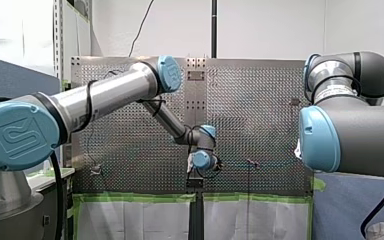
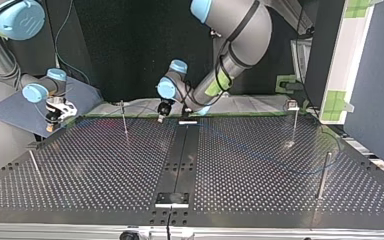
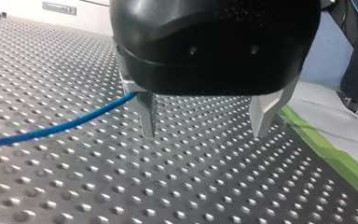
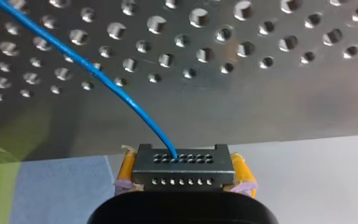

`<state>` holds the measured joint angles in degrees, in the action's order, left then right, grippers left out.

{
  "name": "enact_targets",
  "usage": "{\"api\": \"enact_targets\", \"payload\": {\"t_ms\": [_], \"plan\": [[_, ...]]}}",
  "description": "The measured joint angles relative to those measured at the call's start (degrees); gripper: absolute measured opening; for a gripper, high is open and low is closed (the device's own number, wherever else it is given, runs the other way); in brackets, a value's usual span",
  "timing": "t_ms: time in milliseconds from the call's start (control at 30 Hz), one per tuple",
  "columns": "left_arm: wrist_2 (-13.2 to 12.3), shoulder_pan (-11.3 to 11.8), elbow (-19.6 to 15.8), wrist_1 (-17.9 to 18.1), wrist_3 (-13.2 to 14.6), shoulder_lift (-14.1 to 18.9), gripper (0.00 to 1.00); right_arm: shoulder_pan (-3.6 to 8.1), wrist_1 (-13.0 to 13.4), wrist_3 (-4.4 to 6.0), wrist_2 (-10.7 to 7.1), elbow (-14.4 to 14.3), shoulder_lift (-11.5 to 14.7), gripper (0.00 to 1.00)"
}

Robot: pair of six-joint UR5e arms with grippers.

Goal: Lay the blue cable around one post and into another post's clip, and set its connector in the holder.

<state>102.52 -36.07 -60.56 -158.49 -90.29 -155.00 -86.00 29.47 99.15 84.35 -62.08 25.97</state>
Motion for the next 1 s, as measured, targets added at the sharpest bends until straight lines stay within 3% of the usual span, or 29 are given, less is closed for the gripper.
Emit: {"api": "enact_targets", "payload": {"t_ms": [333, 567, 1000], "plan": [[-1.03, -0.92, -5.63, 4.51, -0.05, 5.60, 0.99, -1.17, -2.44, -1.92, 1.43, -0.75, 0.01, 0.00], [-1.41, -2.37, -9.03, 5.16, 0.20, 7.86, 0.99, -1.50, -2.02, -2.59, 1.38, -3.70, 0.01, 0.00], [4.77, -3.16, -16.06, 4.04, 1.97, 8.06, 0.99, -1.73, -2.70, -3.38, 0.79, -4.59, 0.01, 0.00]]}}
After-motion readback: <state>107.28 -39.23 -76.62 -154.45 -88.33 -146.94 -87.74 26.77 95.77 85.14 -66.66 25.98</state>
